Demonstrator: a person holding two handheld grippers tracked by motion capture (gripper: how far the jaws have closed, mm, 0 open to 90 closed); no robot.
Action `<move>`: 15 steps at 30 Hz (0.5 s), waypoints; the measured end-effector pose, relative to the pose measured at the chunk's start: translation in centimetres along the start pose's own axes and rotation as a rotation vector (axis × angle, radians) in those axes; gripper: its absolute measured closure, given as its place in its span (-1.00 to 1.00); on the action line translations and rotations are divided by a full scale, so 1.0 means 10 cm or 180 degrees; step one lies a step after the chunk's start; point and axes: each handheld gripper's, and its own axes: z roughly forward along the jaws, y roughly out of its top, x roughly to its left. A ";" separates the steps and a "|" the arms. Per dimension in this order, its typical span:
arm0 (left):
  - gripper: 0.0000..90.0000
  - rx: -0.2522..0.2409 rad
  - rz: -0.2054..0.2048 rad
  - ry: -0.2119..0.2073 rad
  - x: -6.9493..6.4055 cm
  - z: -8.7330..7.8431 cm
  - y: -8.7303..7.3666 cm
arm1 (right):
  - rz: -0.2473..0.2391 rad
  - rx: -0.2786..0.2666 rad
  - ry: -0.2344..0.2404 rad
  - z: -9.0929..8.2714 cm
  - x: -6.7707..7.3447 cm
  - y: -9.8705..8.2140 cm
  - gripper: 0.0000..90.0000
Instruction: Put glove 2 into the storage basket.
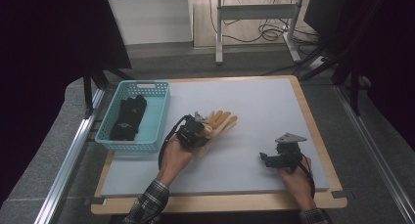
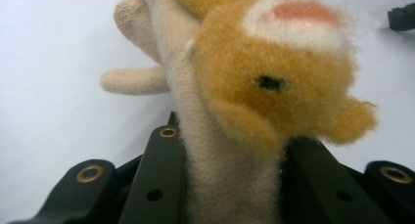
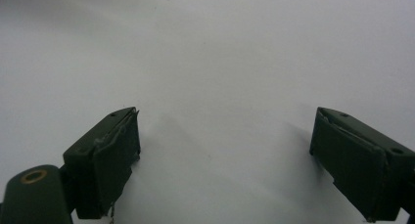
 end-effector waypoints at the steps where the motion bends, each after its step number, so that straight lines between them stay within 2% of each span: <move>1: 0.64 -0.0013 -0.0016 0.0012 0.02 -0.03 0.01 | -0.0001 -0.0003 -0.0001 0.00 0.00 0.00 -0.76; 7: 0.64 -0.0043 -0.0061 0.0117 0.17 -0.20 0.07 | 0.0005 0.0002 0.0002 0.00 0.00 0.00 -0.76; 15: 0.64 -0.0051 -0.0177 0.0348 0.44 -0.44 0.08 | 0.0003 0.0000 -0.0001 0.00 0.00 0.00 -0.76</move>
